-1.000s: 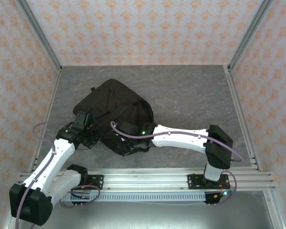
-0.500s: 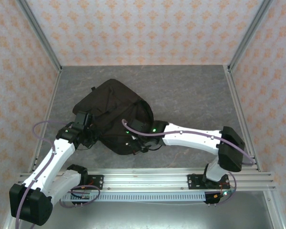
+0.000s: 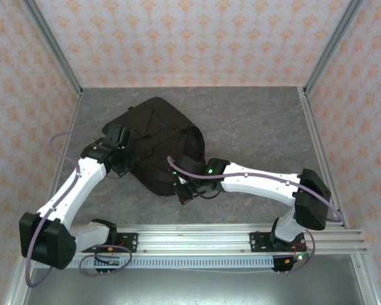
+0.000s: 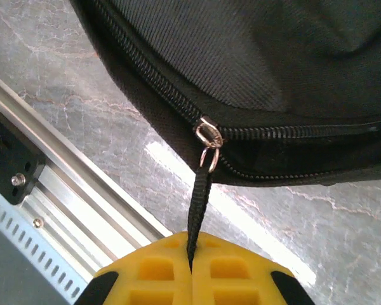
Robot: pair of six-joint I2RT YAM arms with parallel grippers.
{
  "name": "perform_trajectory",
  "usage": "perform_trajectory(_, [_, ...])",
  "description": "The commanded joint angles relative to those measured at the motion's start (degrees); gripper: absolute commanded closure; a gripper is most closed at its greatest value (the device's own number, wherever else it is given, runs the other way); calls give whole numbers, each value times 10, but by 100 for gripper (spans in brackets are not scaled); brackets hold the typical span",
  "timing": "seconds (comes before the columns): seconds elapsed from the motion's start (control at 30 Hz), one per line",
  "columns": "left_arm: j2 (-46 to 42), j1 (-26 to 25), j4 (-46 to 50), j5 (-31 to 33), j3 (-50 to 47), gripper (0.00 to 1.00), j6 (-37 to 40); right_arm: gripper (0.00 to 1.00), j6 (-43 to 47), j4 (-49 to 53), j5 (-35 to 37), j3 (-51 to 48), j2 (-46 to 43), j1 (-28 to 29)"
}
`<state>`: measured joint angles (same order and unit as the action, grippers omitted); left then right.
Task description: Pack the student bag
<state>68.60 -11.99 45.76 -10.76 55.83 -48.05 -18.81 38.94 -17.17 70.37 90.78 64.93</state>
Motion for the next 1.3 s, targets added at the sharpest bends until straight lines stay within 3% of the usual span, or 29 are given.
perform_trajectory(0.0, [33,-4,-30,36,41,100,17,100,4,-18,-12,25,30,8])
perform_trajectory(0.17, [109,-44,-2,57,116,100,8,100,0,-46,-5,56,73,6])
perform_trajectory(0.37, [212,-55,15,41,199,100,4,100,-3,-75,-4,93,111,-6])
perform_trajectory(0.43, [231,-55,40,44,226,96,6,100,-3,-82,0,99,114,-12])
perform_trajectory(0.6, [170,-49,68,82,204,67,4,100,-7,-110,-18,91,104,-32])
perform_trajectory(0.67, [133,-47,70,78,175,62,-6,100,-4,-111,-24,92,102,-36])
perform_trajectory(0.77, [73,-54,29,16,106,55,-27,100,1,-109,-28,90,99,-38])
perform_trajectory(1.07, [10,-105,-3,-22,4,55,-108,100,-2,-112,-24,64,81,-44])
perform_trajectory(1.27, [37,-106,-27,-16,-8,56,-110,100,-4,-118,-28,53,71,-44])
